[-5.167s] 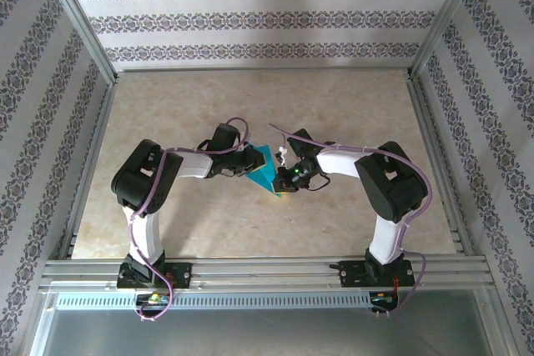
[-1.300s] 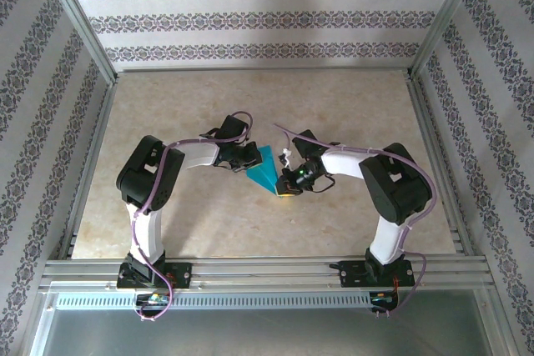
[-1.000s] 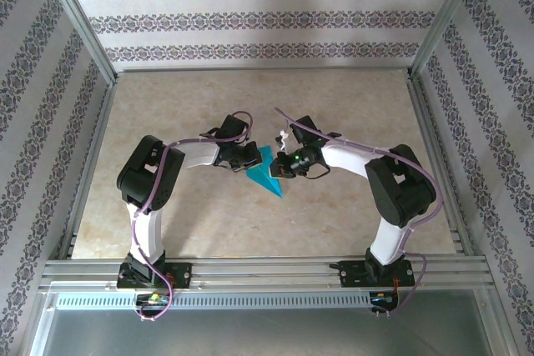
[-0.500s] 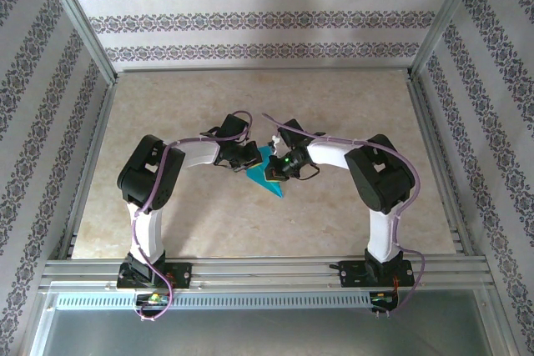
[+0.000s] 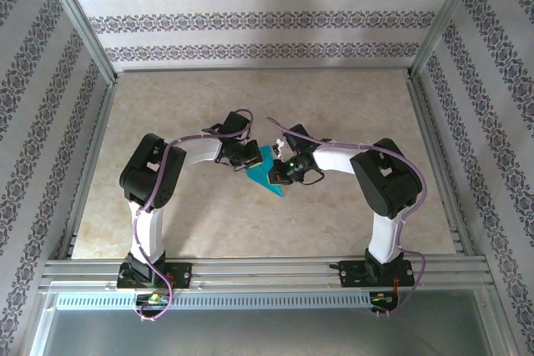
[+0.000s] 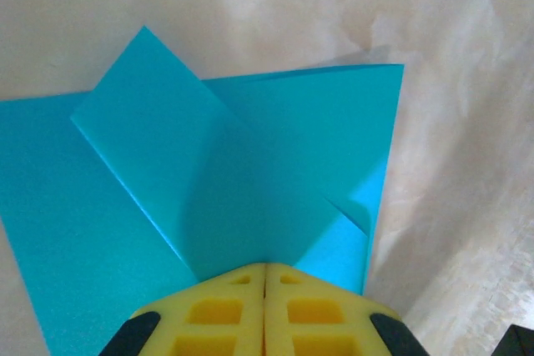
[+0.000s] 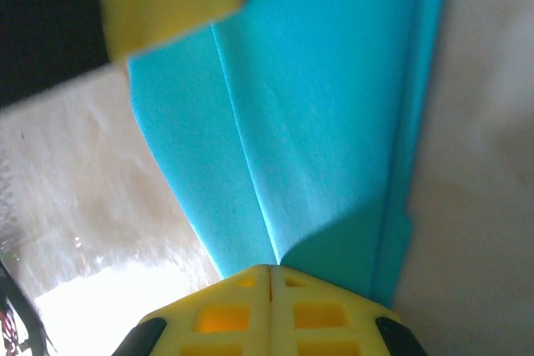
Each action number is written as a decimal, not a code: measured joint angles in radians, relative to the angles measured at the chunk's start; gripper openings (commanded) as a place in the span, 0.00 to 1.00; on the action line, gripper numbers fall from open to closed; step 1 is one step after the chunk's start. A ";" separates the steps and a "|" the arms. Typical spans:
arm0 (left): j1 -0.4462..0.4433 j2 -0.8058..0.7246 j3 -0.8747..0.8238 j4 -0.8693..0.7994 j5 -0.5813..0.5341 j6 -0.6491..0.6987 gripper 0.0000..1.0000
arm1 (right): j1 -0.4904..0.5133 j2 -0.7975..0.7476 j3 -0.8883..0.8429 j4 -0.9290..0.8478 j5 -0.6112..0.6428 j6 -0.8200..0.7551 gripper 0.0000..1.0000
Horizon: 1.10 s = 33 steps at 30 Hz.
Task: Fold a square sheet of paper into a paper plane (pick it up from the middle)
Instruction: Fourth fold the wing at the center of the table.
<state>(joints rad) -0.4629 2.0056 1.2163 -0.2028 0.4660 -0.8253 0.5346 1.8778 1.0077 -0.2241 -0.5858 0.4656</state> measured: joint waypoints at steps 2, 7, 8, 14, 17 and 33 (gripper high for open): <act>0.000 0.002 0.004 -0.005 0.000 0.000 0.08 | -0.006 -0.032 -0.041 -0.002 -0.007 0.000 0.03; 0.000 0.005 0.013 -0.019 0.000 0.001 0.07 | -0.018 -0.095 -0.116 -0.020 -0.011 0.000 0.03; 0.000 0.005 0.014 -0.022 0.000 0.001 0.07 | -0.019 -0.103 -0.127 -0.023 -0.011 0.000 0.03; 0.000 0.006 0.017 -0.025 0.000 0.001 0.07 | -0.021 -0.127 -0.153 -0.031 -0.012 -0.002 0.03; 0.000 0.006 0.017 -0.026 0.000 0.001 0.07 | -0.021 -0.142 -0.162 -0.050 -0.011 -0.016 0.04; -0.003 0.017 0.052 -0.069 0.008 0.014 0.12 | 0.000 -0.122 -0.027 -0.034 0.014 -0.045 0.05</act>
<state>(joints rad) -0.4656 2.0228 1.2682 -0.2722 0.4744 -0.8112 0.5346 1.7557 0.9802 -0.2577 -0.5720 0.4210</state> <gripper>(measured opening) 0.101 0.057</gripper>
